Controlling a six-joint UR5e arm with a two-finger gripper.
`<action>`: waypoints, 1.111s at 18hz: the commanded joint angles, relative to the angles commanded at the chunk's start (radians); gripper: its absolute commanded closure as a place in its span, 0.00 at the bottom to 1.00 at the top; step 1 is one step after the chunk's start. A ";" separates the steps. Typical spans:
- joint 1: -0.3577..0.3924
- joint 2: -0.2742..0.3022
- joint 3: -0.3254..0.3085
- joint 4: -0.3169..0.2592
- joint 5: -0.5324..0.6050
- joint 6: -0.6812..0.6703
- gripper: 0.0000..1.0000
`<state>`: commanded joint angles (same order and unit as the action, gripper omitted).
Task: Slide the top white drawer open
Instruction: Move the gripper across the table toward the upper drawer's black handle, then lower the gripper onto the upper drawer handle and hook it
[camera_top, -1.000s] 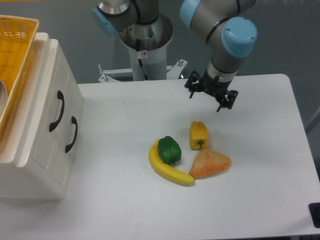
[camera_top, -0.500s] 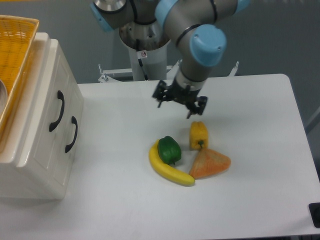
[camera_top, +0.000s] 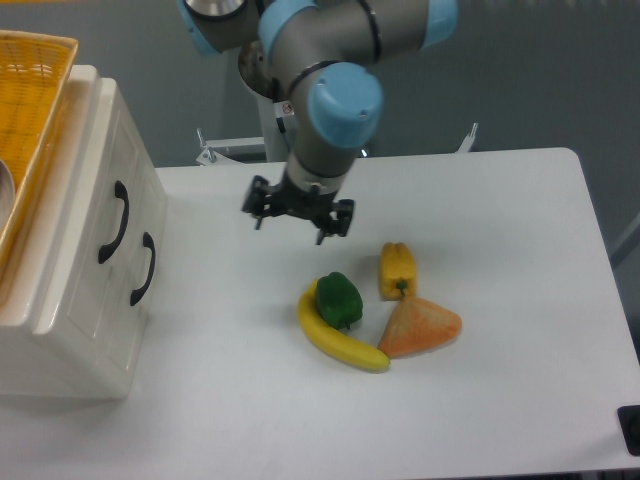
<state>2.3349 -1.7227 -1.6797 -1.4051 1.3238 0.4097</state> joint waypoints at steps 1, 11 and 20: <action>-0.011 0.000 0.000 0.002 0.000 -0.015 0.00; -0.080 -0.009 0.029 0.003 -0.089 -0.104 0.00; -0.143 -0.026 0.032 0.003 -0.115 -0.123 0.00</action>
<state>2.1921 -1.7487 -1.6475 -1.4021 1.2088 0.2870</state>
